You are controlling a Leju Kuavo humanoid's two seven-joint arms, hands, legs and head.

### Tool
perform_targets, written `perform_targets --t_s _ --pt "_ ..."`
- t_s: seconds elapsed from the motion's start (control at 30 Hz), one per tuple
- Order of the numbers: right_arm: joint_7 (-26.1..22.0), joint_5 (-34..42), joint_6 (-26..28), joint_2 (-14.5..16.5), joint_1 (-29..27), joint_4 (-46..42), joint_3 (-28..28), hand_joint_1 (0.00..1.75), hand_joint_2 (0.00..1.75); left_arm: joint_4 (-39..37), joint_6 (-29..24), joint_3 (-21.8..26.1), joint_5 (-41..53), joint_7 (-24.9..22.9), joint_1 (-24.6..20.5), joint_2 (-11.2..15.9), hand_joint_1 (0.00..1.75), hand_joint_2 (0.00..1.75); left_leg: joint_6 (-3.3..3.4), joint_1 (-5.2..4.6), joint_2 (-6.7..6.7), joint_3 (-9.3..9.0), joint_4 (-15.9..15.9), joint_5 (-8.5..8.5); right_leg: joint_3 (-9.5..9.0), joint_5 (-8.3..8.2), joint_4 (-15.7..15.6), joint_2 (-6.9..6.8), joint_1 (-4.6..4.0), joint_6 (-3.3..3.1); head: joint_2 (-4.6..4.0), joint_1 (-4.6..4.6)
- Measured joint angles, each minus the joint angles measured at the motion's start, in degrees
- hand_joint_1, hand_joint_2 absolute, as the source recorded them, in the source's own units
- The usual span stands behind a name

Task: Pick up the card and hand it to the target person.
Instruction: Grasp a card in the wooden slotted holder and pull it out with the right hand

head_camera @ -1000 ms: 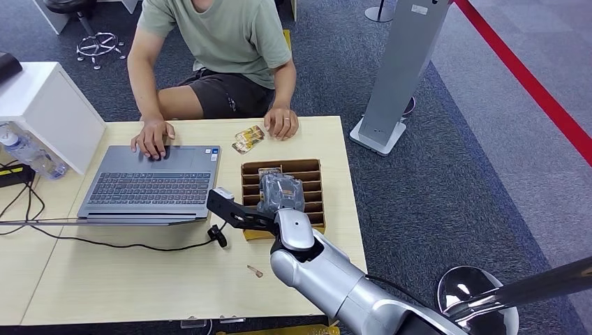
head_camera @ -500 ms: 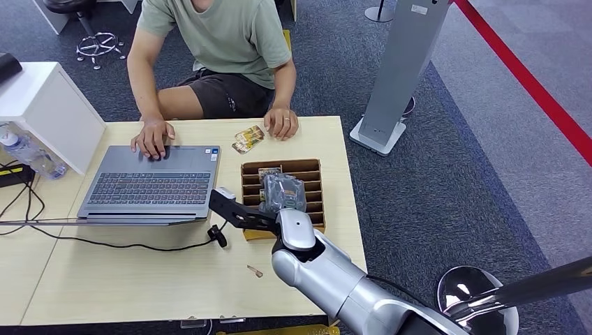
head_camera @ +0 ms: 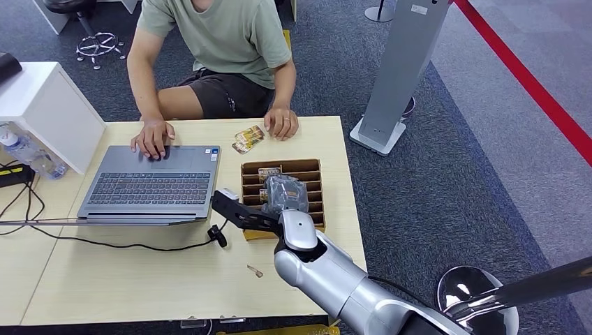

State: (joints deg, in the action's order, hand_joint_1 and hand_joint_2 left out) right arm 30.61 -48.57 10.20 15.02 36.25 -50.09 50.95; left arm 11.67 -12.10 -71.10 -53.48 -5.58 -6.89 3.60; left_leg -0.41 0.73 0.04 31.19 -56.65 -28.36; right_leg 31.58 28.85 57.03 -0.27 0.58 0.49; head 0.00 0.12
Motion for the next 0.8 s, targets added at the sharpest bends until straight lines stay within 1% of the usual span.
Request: perform_targets --t_s 0.37,0.47,0.6,0.63,0.8 --pt "-0.05 0.21 0.05 -0.14 -0.34 0.42 -0.02 0.84 1.75 0.0 -0.01 0.0 0.02 -0.1 0.01 -0.11 0.0 1.75 0.0 0.0 0.0 0.0 0.0 0.0 0.0 0.0 0.0 0.0 0.0 0.0 0.0 -0.01" --pt "-0.05 0.24 0.05 -0.21 -0.37 0.44 -0.02 0.95 1.75 0.0 -0.01 0.0 0.02 -0.1 0.01 -0.17 0.0 1.75 0.0 0.0 0.0 -0.01 0.0 0.0 0.0 0.0 0.0 0.0 0.0 0.0 0.0 -0.01" --pt "-0.05 0.28 0.05 -0.38 -0.38 0.49 -0.02 1.23 1.75 0.0 0.02 0.0 0.09 -0.1 0.01 -0.22 0.0 1.75 0.0 0.0 0.0 0.0 0.0 0.0 0.0 0.0 0.0 0.0 0.0 0.0 0.0 0.0" --pt "-0.05 0.32 0.05 -0.42 -0.38 0.5 -0.02 1.27 1.75 0.0 0.02 0.0 0.1 -0.1 0.01 -0.23 0.0 1.75 0.0 0.0 0.0 0.0 0.0 0.0 0.0 0.0 0.0 0.0 0.0 0.0 0.0 0.01" --pt "-0.05 0.4 0.01 -0.54 -0.38 0.5 -0.03 1.33 1.75 0.0 0.03 0.0 0.11 -0.1 0.01 -0.26 0.0 1.75 0.0 0.0 0.0 -0.01 0.0 0.0 0.0 0.0 0.0 0.0 0.0 0.0 0.0 0.0"
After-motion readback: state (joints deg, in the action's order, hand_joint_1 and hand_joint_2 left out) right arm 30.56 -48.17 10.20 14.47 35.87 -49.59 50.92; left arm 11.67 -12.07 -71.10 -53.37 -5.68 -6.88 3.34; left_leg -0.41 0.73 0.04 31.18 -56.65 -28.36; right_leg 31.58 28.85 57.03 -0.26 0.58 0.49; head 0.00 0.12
